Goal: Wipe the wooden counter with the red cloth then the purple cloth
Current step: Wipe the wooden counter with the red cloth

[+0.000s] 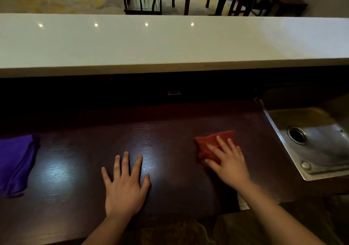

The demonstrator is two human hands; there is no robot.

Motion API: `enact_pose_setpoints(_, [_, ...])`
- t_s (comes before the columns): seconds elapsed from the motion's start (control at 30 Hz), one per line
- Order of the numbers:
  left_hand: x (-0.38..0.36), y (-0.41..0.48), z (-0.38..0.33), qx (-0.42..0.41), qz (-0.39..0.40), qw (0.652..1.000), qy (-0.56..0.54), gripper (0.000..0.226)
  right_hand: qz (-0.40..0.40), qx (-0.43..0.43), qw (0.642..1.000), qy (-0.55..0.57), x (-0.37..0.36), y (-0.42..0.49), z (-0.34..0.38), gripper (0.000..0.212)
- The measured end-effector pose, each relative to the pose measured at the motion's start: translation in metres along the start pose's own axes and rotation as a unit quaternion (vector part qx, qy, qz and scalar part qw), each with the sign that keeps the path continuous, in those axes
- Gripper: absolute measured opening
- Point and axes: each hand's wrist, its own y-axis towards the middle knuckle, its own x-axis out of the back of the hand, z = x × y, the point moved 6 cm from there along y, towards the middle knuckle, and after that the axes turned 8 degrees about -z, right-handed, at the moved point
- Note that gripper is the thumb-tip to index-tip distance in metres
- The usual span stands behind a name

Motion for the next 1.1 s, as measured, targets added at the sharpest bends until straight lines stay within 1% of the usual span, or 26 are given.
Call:
enact_pose_setpoints(0.1, [0.000, 0.000, 0.000, 0.000, -0.002, 1.000, 0.000, 0.067, 0.008, -0.115, 0.993, 0.022, -0.004, 0.029, -0.004, 0.061])
enact_pose_setpoints(0.13, [-0.001, 0.000, 0.000, -0.002, -0.001, 1.000, 0.001, 0.067, 0.012, -0.136, 0.990, 0.031, -0.007, 0.037, 0.003, 0.061])
enact_pose_setpoints(0.17, [-0.001, 0.000, 0.000, -0.003, -0.001, 1.000, 0.000, 0.066, 0.014, -0.135, 0.990, 0.037, -0.009, 0.045, 0.017, 0.061])
enact_pose_setpoints(0.2, [-0.001, -0.001, -0.001, -0.004, -0.001, 1.000, -0.001, 0.066, 0.015, -0.108, 0.993, 0.041, -0.012, 0.050, 0.035, 0.059])
enact_pose_setpoints(0.27, [0.000, 0.001, 0.000, -0.001, -0.001, 1.000, -0.005, 0.067, 0.020, -0.007, 0.998, 0.065, -0.015, 0.052, 0.083, 0.055])
enact_pose_setpoints(0.37, [0.002, 0.001, 0.001, 0.005, 0.009, 1.000, -0.014, 0.069, 0.044, 0.137, 0.982, 0.120, -0.022, 0.023, 0.145, 0.052])
enact_pose_setpoints(0.47, [0.007, -0.001, 0.004, 0.001, 0.007, 0.998, -0.063, 0.072, 0.036, 0.214, 0.965, 0.146, -0.022, -0.018, 0.154, 0.051])
enact_pose_setpoints(0.53, [0.012, -0.001, 0.009, 0.001, -0.002, 0.993, -0.115, 0.073, 0.014, 0.230, 0.966, 0.121, -0.020, -0.034, 0.131, 0.051])
enact_pose_setpoints(0.6, [0.019, 0.000, 0.022, -0.003, -0.016, 0.989, -0.150, 0.072, -0.004, 0.187, 0.979, 0.081, -0.015, -0.036, 0.096, 0.053])
enact_pose_setpoints(0.7, [0.027, -0.001, 0.062, -0.007, -0.042, 0.990, -0.132, 0.070, -0.011, 0.069, 0.997, 0.027, -0.013, -0.016, 0.048, 0.058])
enact_pose_setpoints(0.8, [0.031, -0.002, 0.116, 0.045, -0.037, 0.996, -0.068, 0.074, 0.000, -0.044, 0.999, 0.004, -0.017, 0.019, 0.035, 0.061])
enact_pose_setpoints(0.83, [0.030, -0.003, 0.129, 0.071, -0.024, 0.996, -0.048, 0.076, 0.008, -0.065, 0.998, 0.004, -0.020, 0.027, 0.042, 0.061])
enact_pose_setpoints(0.87, [0.028, -0.005, 0.138, 0.094, -0.009, 0.995, -0.034, 0.078, 0.014, -0.067, 0.998, 0.006, -0.024, 0.033, 0.055, 0.061])
enact_pose_setpoints(0.9, [0.026, -0.007, 0.143, 0.109, 0.002, 0.994, -0.026, 0.079, 0.018, -0.048, 0.999, 0.012, -0.028, 0.036, 0.075, 0.060])
enact_pose_setpoints(0.93, [0.025, -0.009, 0.144, 0.114, 0.004, 0.993, -0.021, 0.080, 0.022, -0.009, 1.000, 0.018, -0.031, 0.035, 0.100, 0.060])
enact_pose_setpoints(1.0, [0.023, -0.011, 0.144, 0.113, -0.003, 0.993, -0.017, 0.081, 0.031, 0.096, 0.994, 0.028, -0.038, 0.022, 0.160, 0.063])
enact_pose_setpoints(1.1, [0.021, -0.010, 0.146, 0.112, -0.008, 0.994, -0.012, 0.080, 0.045, 0.242, 0.968, 0.044, -0.051, -0.013, 0.237, 0.066])
